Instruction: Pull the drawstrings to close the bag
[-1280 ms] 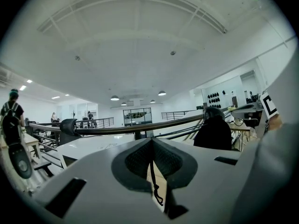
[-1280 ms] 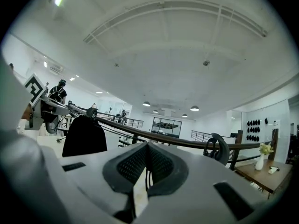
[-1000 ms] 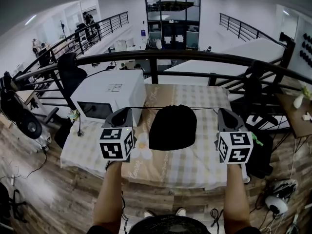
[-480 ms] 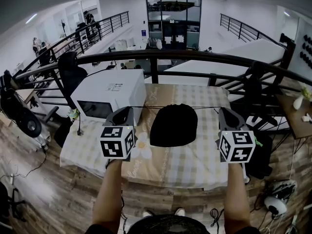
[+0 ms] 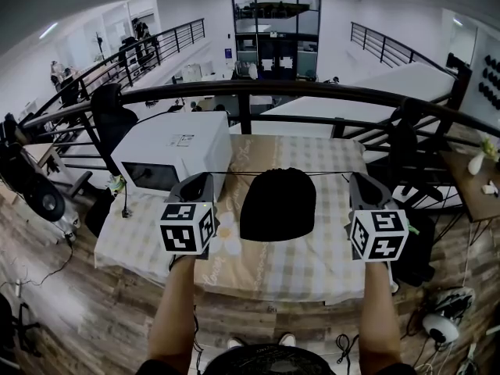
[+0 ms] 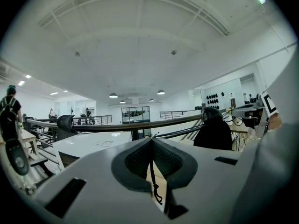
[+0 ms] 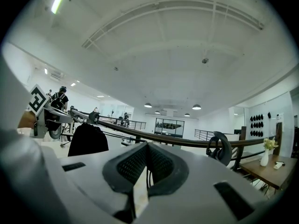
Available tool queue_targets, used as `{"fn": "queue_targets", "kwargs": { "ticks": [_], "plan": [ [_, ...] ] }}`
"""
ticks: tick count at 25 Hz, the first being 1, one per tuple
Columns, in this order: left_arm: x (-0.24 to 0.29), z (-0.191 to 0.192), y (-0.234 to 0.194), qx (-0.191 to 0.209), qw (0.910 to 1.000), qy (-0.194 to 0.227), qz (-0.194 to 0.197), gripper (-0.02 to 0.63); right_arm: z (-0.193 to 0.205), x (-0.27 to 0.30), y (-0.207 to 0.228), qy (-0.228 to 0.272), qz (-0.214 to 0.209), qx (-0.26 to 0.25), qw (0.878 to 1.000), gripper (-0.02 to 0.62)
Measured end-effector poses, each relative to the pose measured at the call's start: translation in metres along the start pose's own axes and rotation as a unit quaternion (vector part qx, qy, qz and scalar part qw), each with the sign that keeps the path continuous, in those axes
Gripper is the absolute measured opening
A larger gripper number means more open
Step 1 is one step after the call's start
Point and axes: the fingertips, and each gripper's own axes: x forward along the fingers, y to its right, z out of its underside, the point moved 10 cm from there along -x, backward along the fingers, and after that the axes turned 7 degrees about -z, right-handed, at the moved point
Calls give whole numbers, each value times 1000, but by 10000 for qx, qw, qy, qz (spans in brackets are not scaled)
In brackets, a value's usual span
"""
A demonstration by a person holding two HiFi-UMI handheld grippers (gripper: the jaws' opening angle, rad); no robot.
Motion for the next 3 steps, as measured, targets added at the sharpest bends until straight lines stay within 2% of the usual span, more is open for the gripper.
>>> {"fn": "queue_targets", "kwargs": {
  "ticks": [3],
  "plan": [
    [0,1,1,-4,10000,-17,-4,26,1,0,0,1,2,3,10000,18]
  ]
}}
